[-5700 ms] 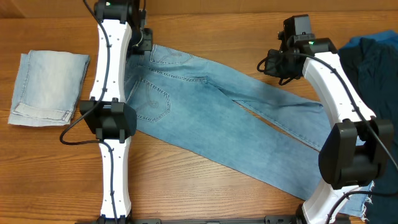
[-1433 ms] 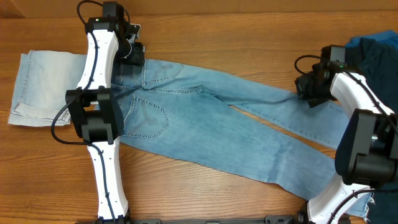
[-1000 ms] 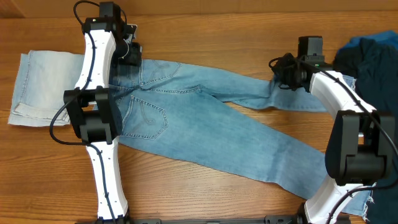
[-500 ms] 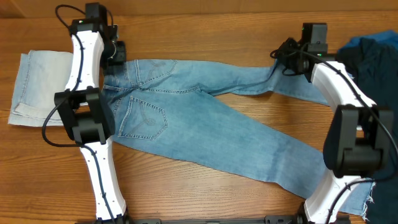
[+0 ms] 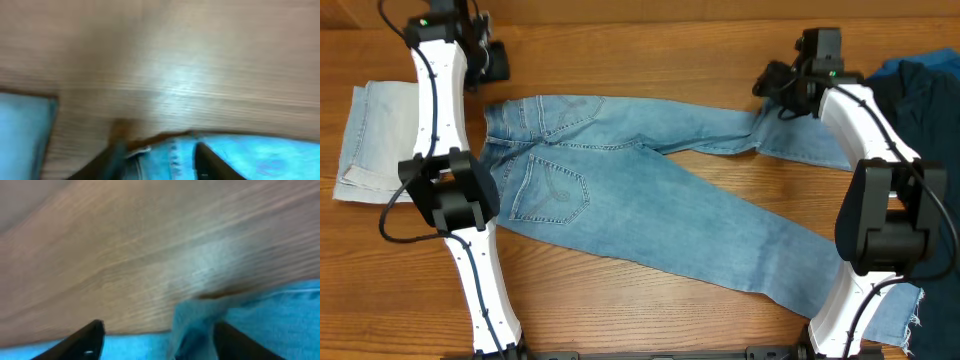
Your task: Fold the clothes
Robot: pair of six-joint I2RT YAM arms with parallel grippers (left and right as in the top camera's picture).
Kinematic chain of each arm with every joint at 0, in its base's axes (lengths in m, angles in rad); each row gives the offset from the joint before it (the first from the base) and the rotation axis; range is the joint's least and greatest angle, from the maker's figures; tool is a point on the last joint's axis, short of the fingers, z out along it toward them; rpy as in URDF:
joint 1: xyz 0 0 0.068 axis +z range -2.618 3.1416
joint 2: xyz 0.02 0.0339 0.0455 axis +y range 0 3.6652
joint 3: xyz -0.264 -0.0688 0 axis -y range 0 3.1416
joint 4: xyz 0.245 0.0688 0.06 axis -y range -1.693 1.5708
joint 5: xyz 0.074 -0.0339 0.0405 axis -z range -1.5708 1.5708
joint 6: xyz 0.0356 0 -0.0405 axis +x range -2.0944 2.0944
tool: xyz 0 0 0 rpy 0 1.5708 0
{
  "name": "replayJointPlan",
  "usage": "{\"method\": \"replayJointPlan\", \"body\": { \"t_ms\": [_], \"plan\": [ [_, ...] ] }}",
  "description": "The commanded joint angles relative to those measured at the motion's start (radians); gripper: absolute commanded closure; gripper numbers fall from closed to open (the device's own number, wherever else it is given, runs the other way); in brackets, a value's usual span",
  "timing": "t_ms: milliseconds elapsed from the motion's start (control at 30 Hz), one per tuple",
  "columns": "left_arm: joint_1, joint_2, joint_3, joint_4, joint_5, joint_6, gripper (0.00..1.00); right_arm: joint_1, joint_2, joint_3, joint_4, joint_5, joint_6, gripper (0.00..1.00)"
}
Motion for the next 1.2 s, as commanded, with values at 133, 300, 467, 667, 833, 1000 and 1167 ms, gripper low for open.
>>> {"method": "replayJointPlan", "body": {
  "t_ms": [133, 300, 467, 667, 833, 1000, 1167],
  "plan": [
    [-0.004, -0.014, 0.181, -0.187, -0.025, -0.114, 0.39, 0.003, -0.005, 0.198, -0.280, 0.012, -0.130, 0.18],
    [0.021, -0.014, 0.174, -0.327, -0.013, -0.314, 0.08, 0.006, -0.005, 0.272, -0.511, 0.012, -0.206, 0.16],
    [0.155, -0.007, 0.174, -0.334, 0.291, -0.377, 0.04, 0.011, -0.005, 0.272, -0.625, 0.013, -0.252, 0.16],
    [0.234, 0.018, 0.089, -0.304, 0.396, -0.412, 0.04, 0.011, -0.005, 0.272, -0.616, 0.012, -0.254, 0.14],
    [0.244, 0.019, -0.091, -0.176, 0.527, -0.483, 0.14, 0.012, -0.005, 0.272, -0.640, 0.012, -0.254, 0.13],
    [0.244, 0.019, -0.246, -0.064, 0.528, -0.582, 0.16, 0.012, -0.005, 0.272, -0.658, 0.013, -0.254, 0.12],
    [0.244, 0.019, -0.322, 0.028, 0.526, -0.636, 0.18, 0.012, -0.005, 0.272, -0.658, 0.012, -0.254, 0.12]
  ]
}}
